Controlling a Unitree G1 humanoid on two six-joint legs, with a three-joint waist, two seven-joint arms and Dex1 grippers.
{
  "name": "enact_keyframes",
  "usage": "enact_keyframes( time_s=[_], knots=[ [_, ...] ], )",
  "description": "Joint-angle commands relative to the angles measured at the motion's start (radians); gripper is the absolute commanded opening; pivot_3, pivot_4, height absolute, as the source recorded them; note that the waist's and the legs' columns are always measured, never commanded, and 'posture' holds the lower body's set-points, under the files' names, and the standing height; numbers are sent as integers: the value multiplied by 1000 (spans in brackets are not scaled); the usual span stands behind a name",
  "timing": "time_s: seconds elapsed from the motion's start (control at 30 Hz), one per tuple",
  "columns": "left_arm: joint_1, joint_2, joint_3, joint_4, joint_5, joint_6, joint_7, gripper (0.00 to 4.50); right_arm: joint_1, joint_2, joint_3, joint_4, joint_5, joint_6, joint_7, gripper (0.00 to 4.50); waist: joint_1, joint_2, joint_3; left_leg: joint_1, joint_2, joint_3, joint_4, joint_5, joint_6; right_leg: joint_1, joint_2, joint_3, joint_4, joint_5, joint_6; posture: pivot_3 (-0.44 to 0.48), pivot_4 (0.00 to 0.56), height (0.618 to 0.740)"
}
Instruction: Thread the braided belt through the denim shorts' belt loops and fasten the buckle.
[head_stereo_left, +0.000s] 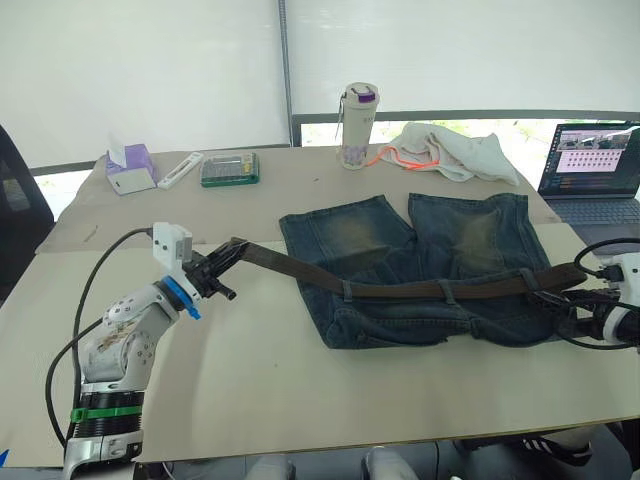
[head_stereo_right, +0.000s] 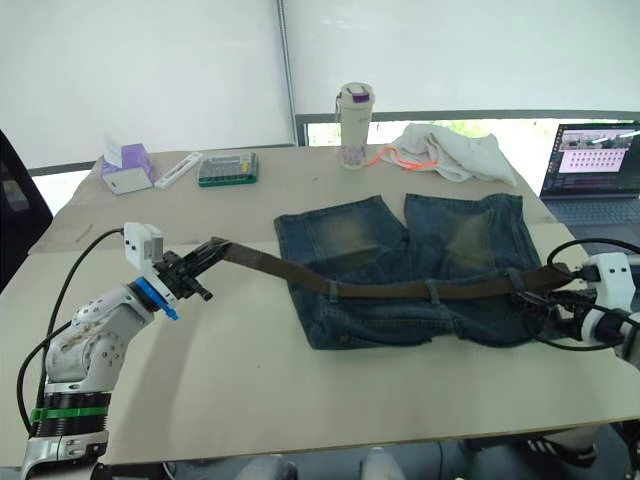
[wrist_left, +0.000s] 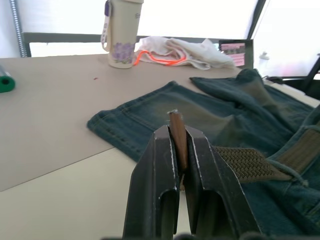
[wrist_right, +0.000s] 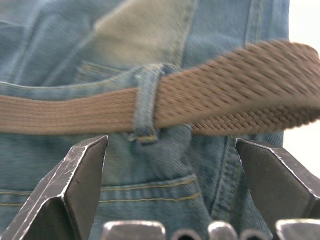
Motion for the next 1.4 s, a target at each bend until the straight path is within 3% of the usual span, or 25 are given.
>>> enact_keyframes(
  time_s=[0.03,0.13,0.3,0.4,0.5,1.0,1.17,1.3,1.4],
  knots=[
    [-30,10,40,32,42,-64,42,0,-45,2,11,42,-27,-2,1,4473,1,0,0,0,0,0,0,0,0,0,0,0,0,0,0,0,150,740],
    [-45,20,51,83,97,-106,100,0,-55,6,11,59,-32,-3,17,3656,1,0,0,0,-1,0,0,0,0,0,0,0,0,0,0,0,150,740],
    [-73,34,84,162,164,-159,192,0,-44,17,3,34,-22,15,33,1918,1,0,0,0,-1,0,0,0,0,0,-1,0,0,0,0,0,150,740],
    [-105,49,100,241,230,-181,291,0,-43,37,-9,0,-3,48,24,812,2,0,0,0,-1,-1,0,0,0,0,-1,-1,1,0,0,0,150,740],
    [-140,69,110,330,314,-204,416,0,-46,58,-34,-20,16,82,7,57,0,0,0,0,-1,-1,0,0,-1,0,-1,-1,1,0,0,0,150,740],
    [-237,134,184,621,431,-223,807,0,-22,160,-200,-133,190,284,-96,57,-1,-2,0,0,-2,-1,0,0,-1,-1,-2,-1,3,0,0,0,150,740],
    [-233,134,176,657,435,-241,829,0,25,214,-235,-284,323,413,-90,57,-1,-2,0,0,-2,-1,0,0,-1,-2,-3,-1,3,0,0,0,150,740],
    [-211,86,129,601,395,-257,701,0,80,216,-181,-355,240,246,-66,57,2,-3,0,0,-2,-1,0,0,-1,-2,-3,-1,3,0,0,0,150,740],
    [-190,61,92,565,406,-260,649,0,75,175,-178,-338,233,217,-18,1181,4,-3,0,0,-5,0,0,1,-2,-1,-6,-1,4,1,1,0,150,740]
  ],
)
